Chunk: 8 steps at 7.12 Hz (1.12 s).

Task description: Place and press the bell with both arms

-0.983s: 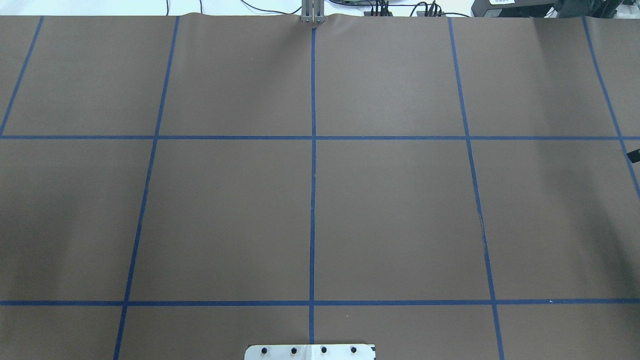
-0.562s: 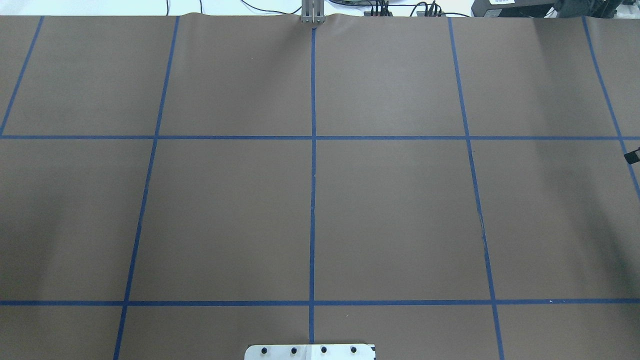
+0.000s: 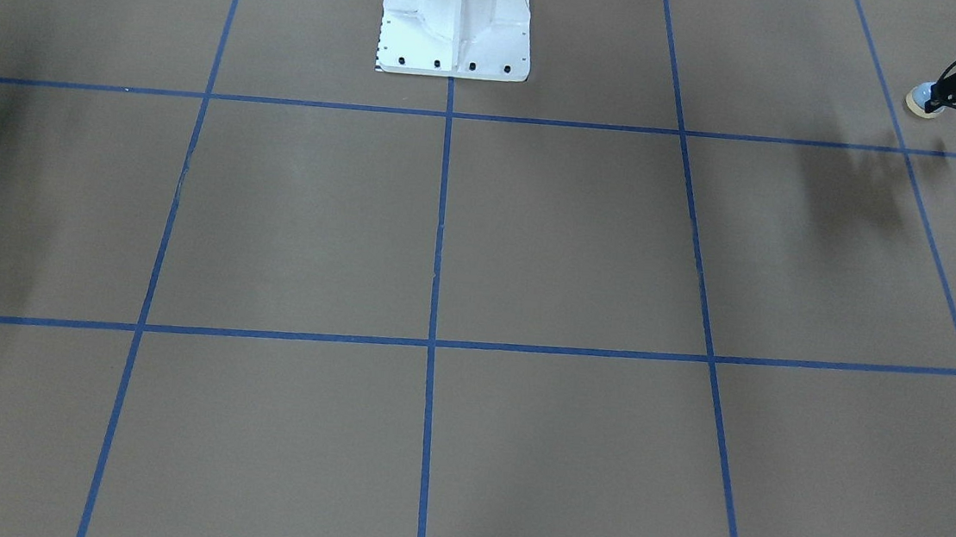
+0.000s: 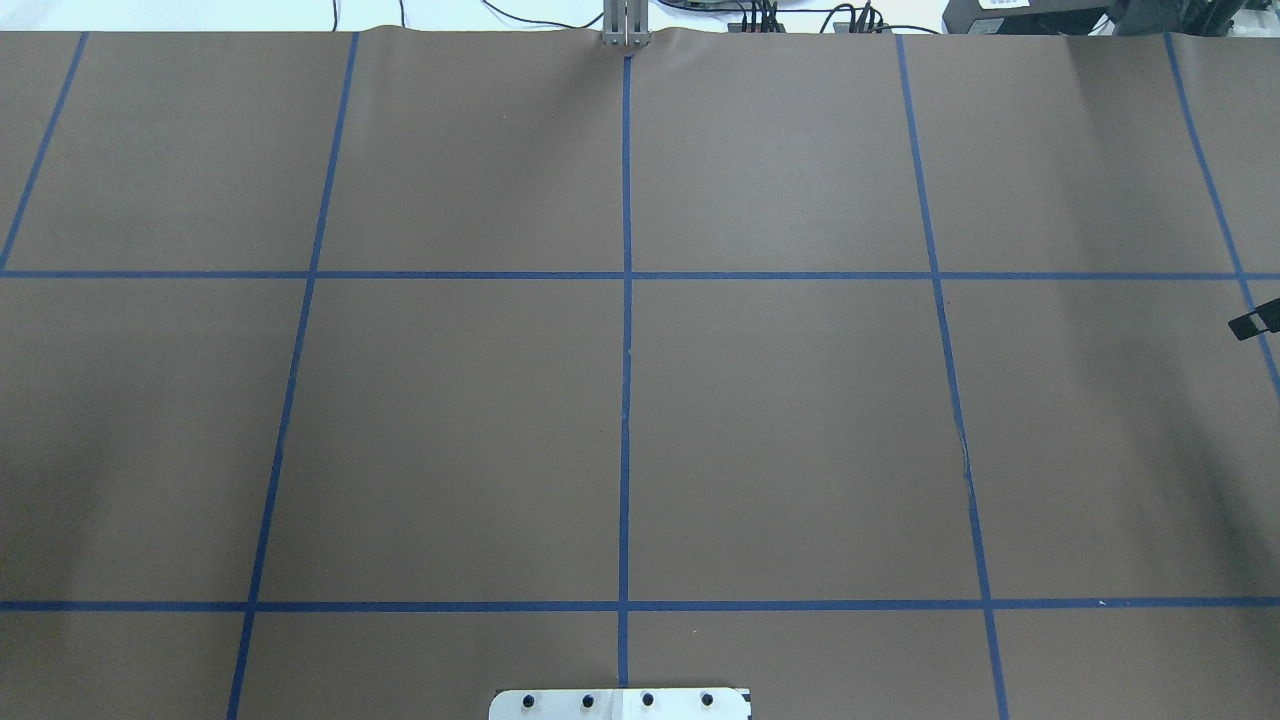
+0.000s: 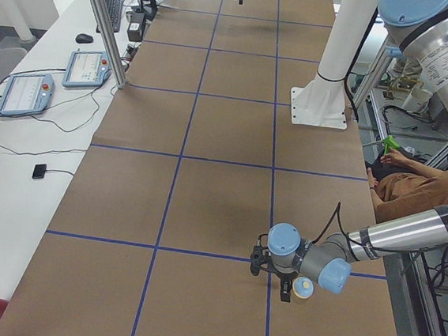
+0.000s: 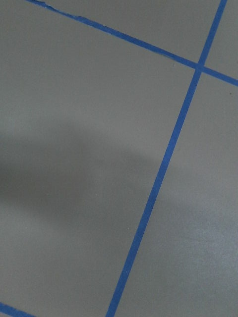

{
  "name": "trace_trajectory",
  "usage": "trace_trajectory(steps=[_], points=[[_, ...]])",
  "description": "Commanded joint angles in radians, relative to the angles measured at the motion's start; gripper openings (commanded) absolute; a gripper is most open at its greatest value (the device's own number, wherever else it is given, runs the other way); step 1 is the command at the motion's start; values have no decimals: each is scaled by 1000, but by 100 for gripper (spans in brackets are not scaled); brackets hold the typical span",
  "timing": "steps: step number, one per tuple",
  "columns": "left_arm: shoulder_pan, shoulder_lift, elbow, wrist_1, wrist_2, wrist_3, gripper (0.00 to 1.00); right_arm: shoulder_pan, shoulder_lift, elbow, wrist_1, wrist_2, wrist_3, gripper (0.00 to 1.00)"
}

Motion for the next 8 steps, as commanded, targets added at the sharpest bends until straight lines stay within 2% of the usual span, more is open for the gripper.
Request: trace_trajectory(steps=[1, 3, 8], points=[[85, 0, 10, -62, 7, -62, 100, -8, 0, 0, 0, 0, 0, 100], [147, 0, 76, -165, 39, -63, 100, -14, 0, 0, 1, 0, 0, 100], [214, 0, 91, -188, 20, -151, 100, -20, 0, 6, 1, 2, 0, 100]])
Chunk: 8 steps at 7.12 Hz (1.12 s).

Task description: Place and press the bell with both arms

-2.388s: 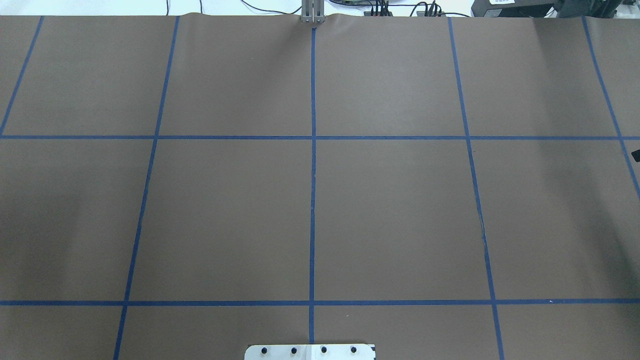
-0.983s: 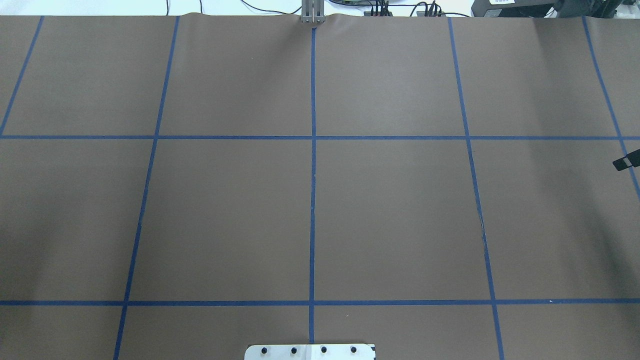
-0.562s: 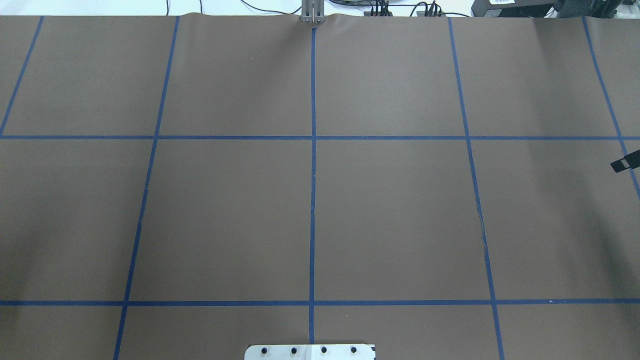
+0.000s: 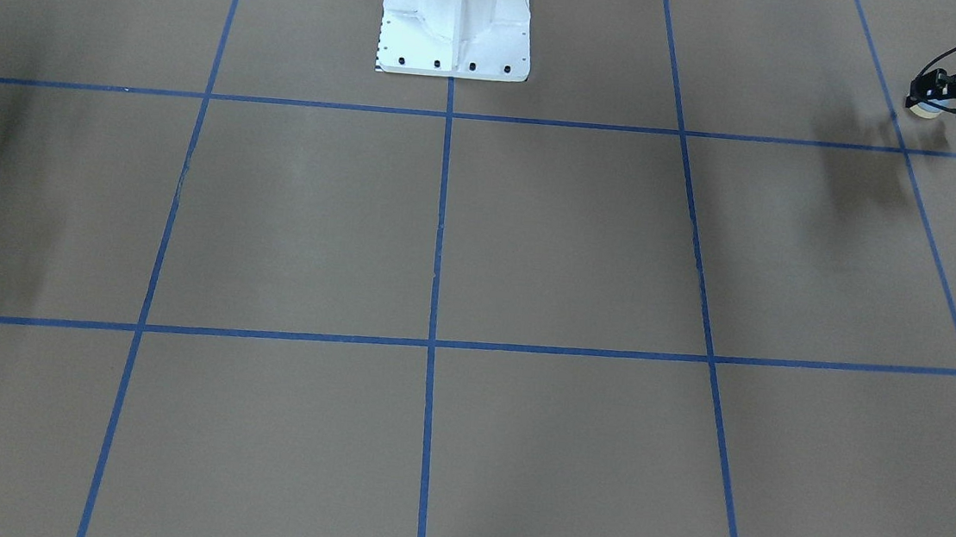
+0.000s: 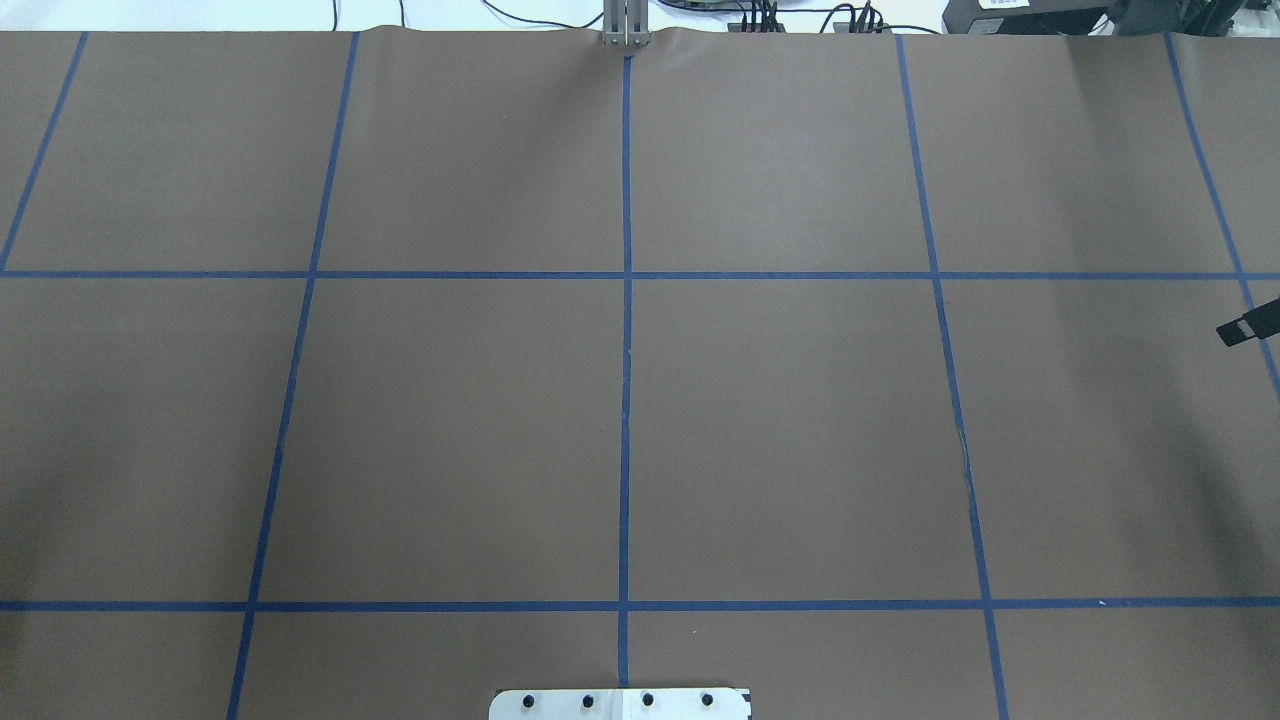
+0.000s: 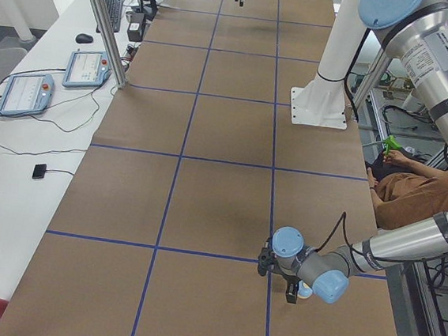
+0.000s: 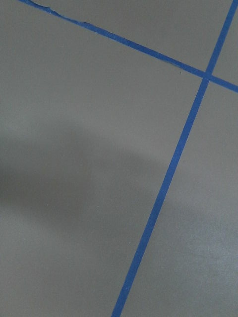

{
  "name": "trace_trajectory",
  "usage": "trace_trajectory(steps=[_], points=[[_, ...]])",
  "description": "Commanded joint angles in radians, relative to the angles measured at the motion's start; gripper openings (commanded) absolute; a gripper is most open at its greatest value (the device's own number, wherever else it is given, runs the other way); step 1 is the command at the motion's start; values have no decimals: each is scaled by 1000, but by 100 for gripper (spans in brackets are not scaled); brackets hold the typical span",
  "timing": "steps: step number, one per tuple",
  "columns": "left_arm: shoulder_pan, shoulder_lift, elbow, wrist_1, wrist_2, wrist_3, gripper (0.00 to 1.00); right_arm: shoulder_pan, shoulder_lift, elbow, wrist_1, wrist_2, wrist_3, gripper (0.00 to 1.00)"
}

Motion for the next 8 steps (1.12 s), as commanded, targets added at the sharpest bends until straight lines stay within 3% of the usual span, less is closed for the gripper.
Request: trace_trajectory(steps=[1, 8], points=[[35, 0, 2, -11, -7, -28, 100, -1, 0, 2, 0, 1, 0, 100], [55, 15, 13, -11, -8, -50, 100, -4, 0, -4, 54, -1, 5, 100]])
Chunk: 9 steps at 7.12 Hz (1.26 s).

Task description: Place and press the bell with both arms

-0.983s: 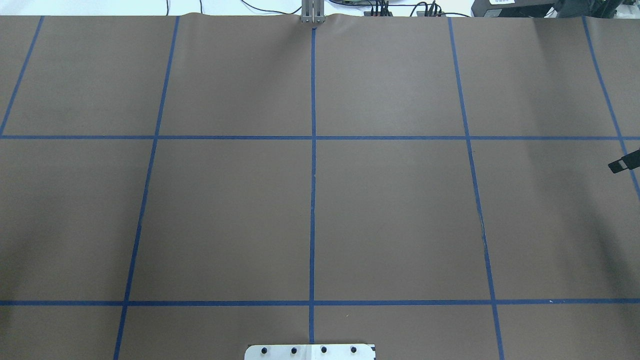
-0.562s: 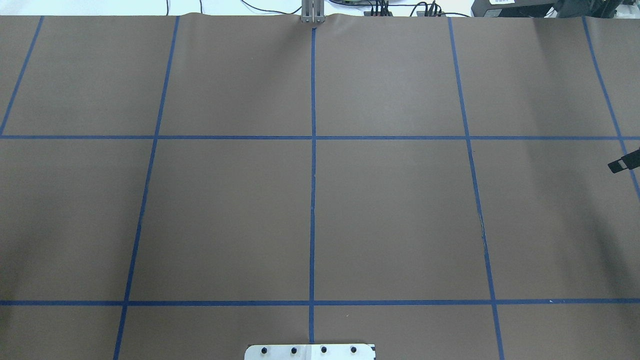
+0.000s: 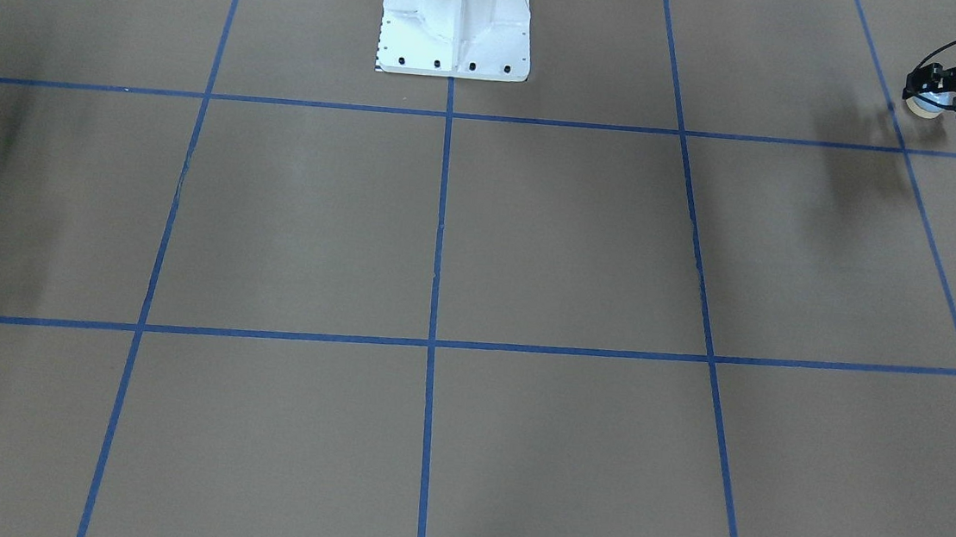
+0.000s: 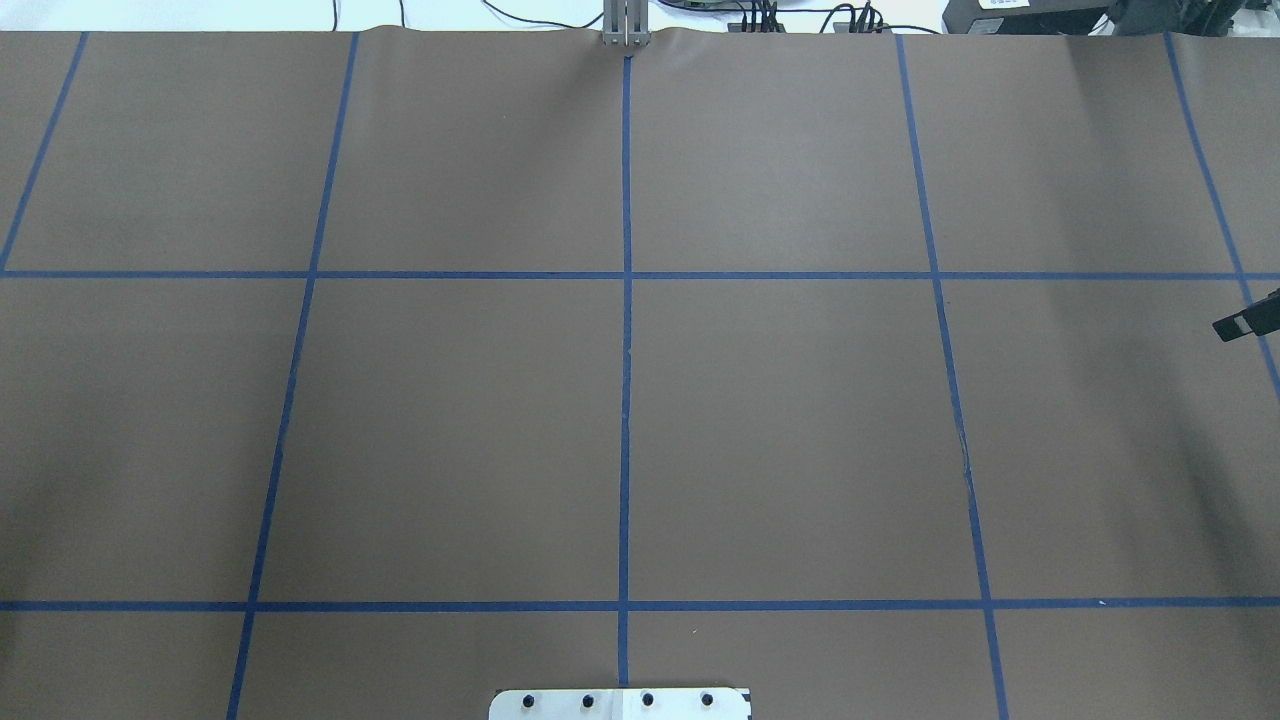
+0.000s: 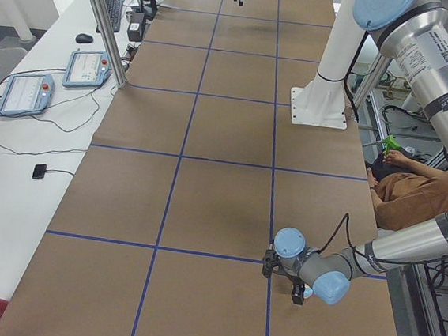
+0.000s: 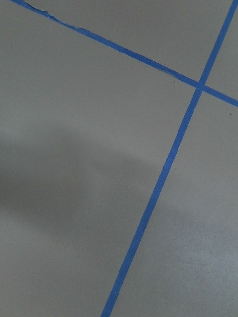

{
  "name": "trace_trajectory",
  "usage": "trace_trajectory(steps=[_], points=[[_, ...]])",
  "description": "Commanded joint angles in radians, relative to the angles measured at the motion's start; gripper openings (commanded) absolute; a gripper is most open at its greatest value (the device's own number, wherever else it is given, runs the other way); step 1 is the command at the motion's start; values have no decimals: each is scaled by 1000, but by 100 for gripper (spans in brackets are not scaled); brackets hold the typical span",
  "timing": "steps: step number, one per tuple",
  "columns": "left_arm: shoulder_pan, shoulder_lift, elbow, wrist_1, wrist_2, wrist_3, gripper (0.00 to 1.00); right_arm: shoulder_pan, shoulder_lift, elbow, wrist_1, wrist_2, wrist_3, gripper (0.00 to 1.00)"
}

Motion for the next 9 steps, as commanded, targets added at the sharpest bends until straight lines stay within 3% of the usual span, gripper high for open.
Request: trace_trajectory(steps=[1, 6, 8, 9], points=[[16, -1, 5, 0, 0, -27, 100, -3, 0, -2, 1, -2, 0, 100], [36, -2, 16, 2, 0, -29, 99, -10, 0, -5, 1, -3, -1, 100], [42, -7, 16, 2, 0, -29, 91, -10, 0, -5, 1, -2, 0, 100], [44, -7, 16, 2, 0, -30, 80, -10, 0, -5, 1, -2, 0, 100]])
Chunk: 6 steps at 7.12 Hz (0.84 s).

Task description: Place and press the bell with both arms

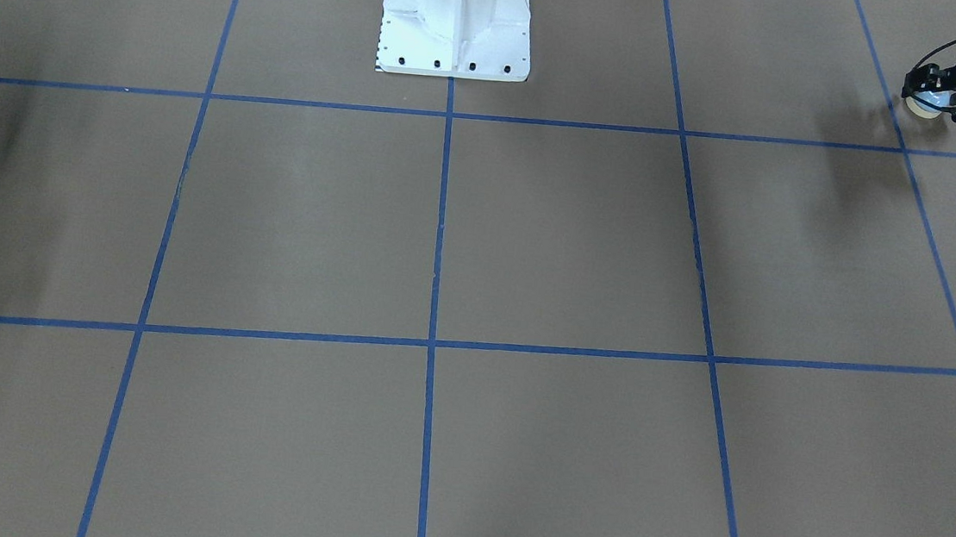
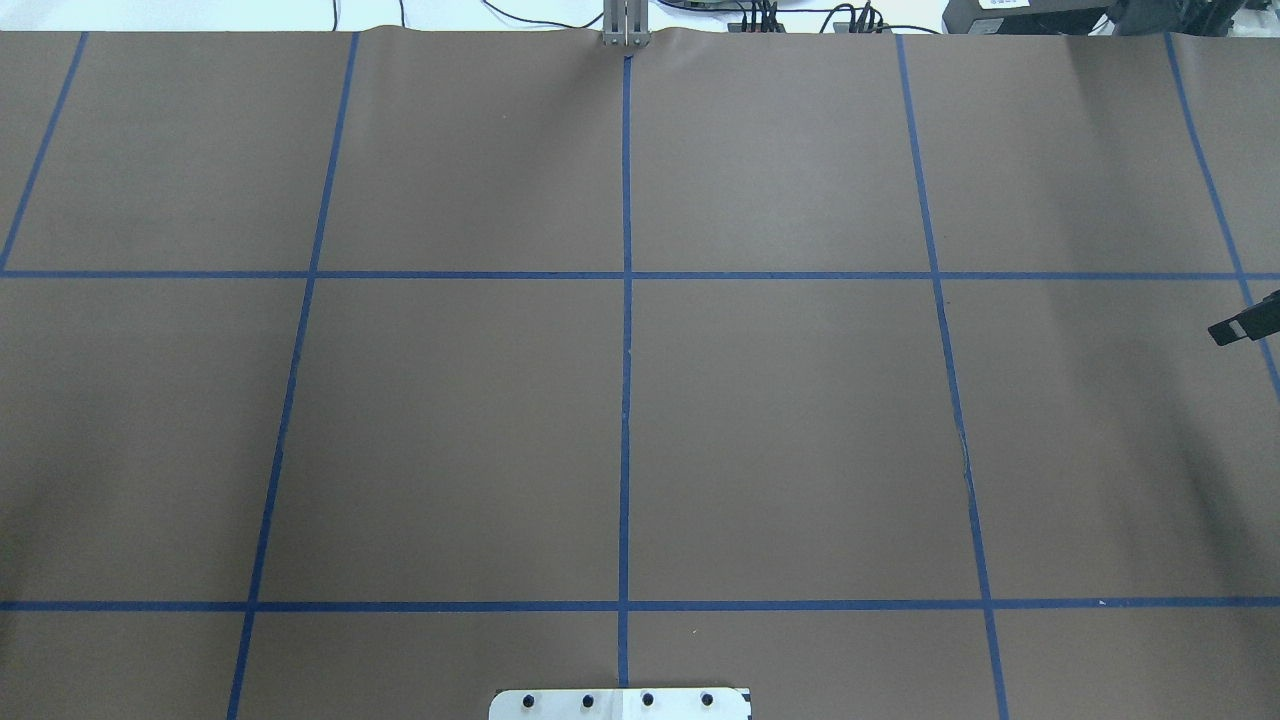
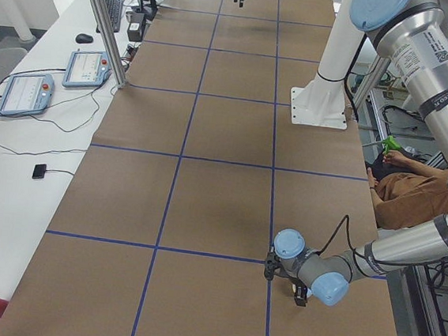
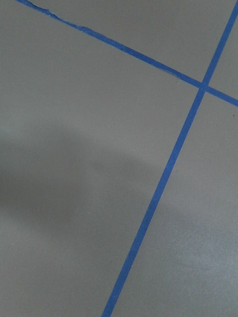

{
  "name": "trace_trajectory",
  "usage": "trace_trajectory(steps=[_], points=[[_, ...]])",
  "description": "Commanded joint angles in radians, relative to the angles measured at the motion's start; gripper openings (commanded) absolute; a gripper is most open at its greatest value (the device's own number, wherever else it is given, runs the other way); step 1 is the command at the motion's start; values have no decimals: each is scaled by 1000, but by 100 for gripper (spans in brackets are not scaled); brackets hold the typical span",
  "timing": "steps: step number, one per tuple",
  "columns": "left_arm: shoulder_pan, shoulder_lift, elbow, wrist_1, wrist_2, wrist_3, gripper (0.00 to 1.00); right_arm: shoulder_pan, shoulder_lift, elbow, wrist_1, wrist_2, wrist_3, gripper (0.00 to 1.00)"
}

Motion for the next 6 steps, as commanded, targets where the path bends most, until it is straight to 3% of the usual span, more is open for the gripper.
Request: trace_trajectory(steps=[1, 2, 3, 5, 6], points=[[4, -2, 0, 0, 0, -3, 62, 0, 0, 0, 0, 0, 0, 100], [4, -2, -3, -15, -2, -21, 38, 0, 0, 2, 0, 2, 0, 100], [6, 0, -3, -47, -15, -41, 24, 2, 0, 3, 0, 2, 0, 100], [3, 32, -52, -49, -79, -43, 16, 2, 0, 2, 0, 0, 0, 100], [0, 53, -105, -49, -160, -43, 16, 2, 0, 2, 0, 2, 0, 100]])
